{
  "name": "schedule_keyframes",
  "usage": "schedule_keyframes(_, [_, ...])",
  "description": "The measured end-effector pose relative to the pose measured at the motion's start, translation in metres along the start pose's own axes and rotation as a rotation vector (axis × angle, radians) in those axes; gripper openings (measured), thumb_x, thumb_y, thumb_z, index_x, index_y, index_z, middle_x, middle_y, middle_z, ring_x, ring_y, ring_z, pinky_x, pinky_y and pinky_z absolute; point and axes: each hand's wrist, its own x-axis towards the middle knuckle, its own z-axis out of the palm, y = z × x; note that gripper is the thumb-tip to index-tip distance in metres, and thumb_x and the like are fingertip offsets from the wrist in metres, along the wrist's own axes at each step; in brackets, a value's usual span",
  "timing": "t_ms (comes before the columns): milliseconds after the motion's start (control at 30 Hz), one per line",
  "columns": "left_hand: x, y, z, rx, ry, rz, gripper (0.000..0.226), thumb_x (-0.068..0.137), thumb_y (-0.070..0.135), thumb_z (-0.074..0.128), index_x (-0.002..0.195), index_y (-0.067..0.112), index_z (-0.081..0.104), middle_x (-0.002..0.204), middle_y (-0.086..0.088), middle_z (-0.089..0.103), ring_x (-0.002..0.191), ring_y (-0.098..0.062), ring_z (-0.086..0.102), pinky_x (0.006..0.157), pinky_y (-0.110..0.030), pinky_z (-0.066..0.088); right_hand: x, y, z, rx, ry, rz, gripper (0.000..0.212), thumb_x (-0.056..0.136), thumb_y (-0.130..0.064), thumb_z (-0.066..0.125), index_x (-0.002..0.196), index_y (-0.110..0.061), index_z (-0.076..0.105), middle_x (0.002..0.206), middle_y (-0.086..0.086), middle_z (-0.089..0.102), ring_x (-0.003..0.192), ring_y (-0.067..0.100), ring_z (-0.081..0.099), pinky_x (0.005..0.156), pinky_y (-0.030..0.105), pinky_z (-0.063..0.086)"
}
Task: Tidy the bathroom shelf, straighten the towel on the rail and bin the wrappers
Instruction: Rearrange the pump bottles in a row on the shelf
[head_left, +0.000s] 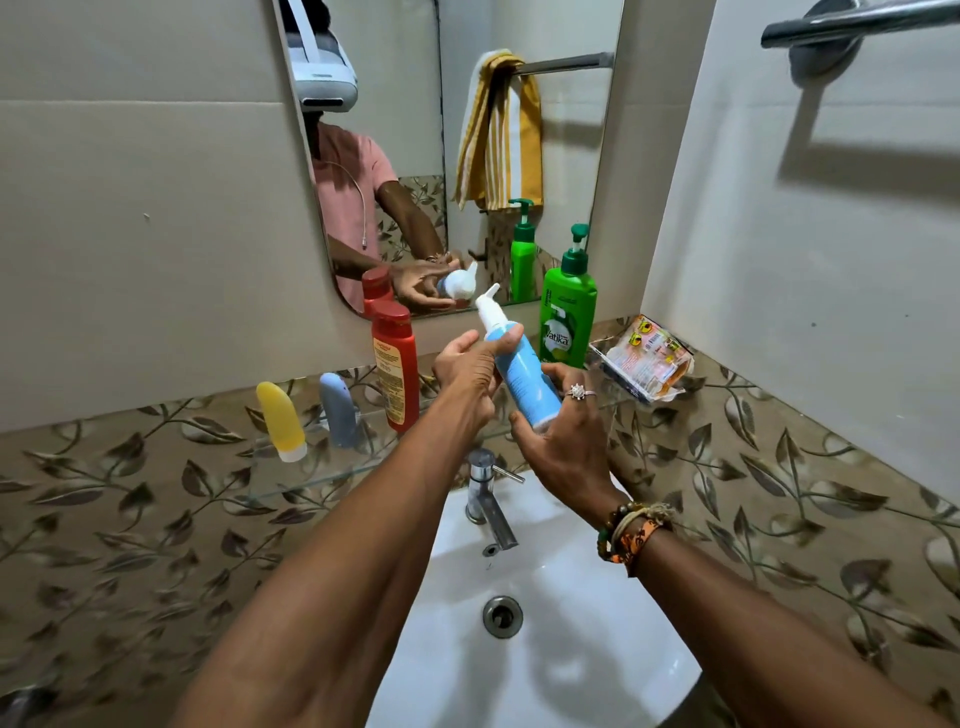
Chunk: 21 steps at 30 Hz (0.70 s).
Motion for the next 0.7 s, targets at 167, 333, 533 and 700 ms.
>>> schedule_keyframes(167, [0.003, 0.000, -0.001, 0.097, -0.034, 0.088, 0.081, 0.060, -0.006, 0.089, 0.133, 0.001, 0.053, 0.123, -0.021, 0.064, 0.104, -0.032, 0.066, 0.077, -0.038, 0.060, -0.003, 0.005, 0.008, -0.005, -0.028, 0.061, 0.063, 0.079, -0.018, 0.076, 0.133, -0.014, 0.045, 0.124, 0.004, 0.051, 0.101, 0.013, 0.053, 0.078, 0.012, 0.038])
schedule_keyframes(333, [0.007, 0.004, -0.001, 0.221, -0.087, 0.247, 0.074, 0.058, -0.008, 0.089, 0.126, 0.000, 0.060, 0.118, -0.018, 0.069, 0.107, -0.032, 0.069, 0.091, -0.048, 0.058, 0.011, 0.006, 0.017, -0.068, -0.044, 0.094, 0.068, 0.079, -0.020, 0.074, 0.138, -0.014, 0.043, 0.125, 0.004, 0.048, 0.106, 0.018, 0.051, 0.079, 0.027, 0.045])
schedule_keyframes(533, [0.004, 0.020, -0.003, 0.364, -0.104, 0.436, 0.064, 0.058, -0.009, 0.089, 0.116, 0.002, 0.064, 0.112, -0.013, 0.072, 0.092, -0.019, 0.069, 0.078, -0.030, 0.060, 0.033, 0.005, 0.039, -0.111, -0.092, 0.147, 0.069, 0.072, -0.034, 0.078, 0.133, -0.020, 0.048, 0.119, 0.002, 0.054, 0.108, 0.023, 0.054, 0.096, 0.049, 0.045])
schedule_keyframes(700, [0.012, 0.033, -0.009, 0.463, -0.057, 0.505, 0.069, 0.054, -0.008, 0.090, 0.117, 0.002, 0.064, 0.112, -0.013, 0.073, 0.098, -0.023, 0.071, 0.086, -0.038, 0.060, 0.052, -0.003, 0.055, -0.085, -0.134, 0.174, 0.060, 0.069, -0.041, 0.080, 0.121, -0.023, 0.056, 0.112, 0.000, 0.063, 0.107, 0.024, 0.057, 0.096, 0.048, 0.043])
